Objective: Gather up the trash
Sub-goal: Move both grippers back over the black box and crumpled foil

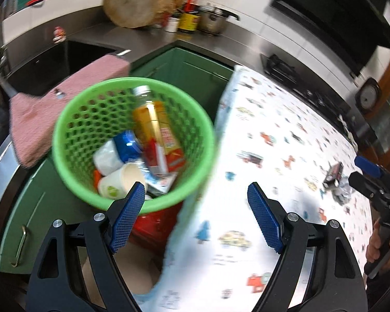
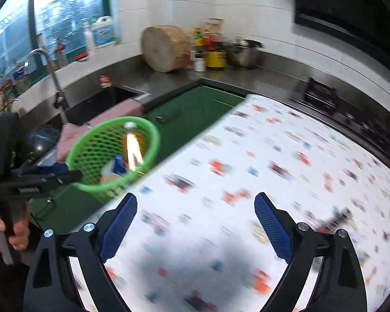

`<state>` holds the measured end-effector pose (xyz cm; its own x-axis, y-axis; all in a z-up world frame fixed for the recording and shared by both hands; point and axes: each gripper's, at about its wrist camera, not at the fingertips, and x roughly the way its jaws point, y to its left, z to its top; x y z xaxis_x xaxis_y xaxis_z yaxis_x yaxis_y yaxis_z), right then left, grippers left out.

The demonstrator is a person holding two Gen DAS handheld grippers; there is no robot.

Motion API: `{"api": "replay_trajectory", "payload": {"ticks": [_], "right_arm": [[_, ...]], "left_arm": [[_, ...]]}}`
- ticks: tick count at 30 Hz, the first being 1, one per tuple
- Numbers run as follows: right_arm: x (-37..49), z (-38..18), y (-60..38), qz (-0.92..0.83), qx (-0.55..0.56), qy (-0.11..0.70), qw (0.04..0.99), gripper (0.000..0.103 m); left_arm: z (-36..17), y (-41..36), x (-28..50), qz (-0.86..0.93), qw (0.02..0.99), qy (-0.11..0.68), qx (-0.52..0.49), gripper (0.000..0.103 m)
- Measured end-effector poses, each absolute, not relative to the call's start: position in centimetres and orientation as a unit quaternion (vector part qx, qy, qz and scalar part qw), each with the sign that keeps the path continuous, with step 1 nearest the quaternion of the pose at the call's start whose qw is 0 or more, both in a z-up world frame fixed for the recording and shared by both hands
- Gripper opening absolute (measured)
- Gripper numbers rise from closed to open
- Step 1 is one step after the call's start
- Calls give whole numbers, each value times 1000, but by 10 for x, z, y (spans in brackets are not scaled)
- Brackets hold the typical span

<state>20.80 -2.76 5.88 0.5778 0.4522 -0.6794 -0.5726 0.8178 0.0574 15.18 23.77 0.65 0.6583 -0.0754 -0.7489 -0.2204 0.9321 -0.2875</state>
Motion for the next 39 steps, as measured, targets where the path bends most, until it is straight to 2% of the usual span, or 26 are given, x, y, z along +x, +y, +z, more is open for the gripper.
{"api": "replay_trajectory", "payload": {"ticks": [8, 16, 33, 39], "right_arm": [[210, 45, -133, 223, -83, 374, 896, 92], [221, 29, -195, 203, -94, 381, 897, 93], [267, -24, -213, 199, -122, 416, 879, 94], [277, -33, -217, 189, -123, 427, 876, 94]], "left_arm": [[11, 175, 172, -1, 892, 424, -156, 80], [20, 113, 191, -32, 891, 437, -118, 81], [48, 63, 179, 33, 911, 397, -108, 87], [51, 31, 186, 13, 913, 401, -67, 87]]}}
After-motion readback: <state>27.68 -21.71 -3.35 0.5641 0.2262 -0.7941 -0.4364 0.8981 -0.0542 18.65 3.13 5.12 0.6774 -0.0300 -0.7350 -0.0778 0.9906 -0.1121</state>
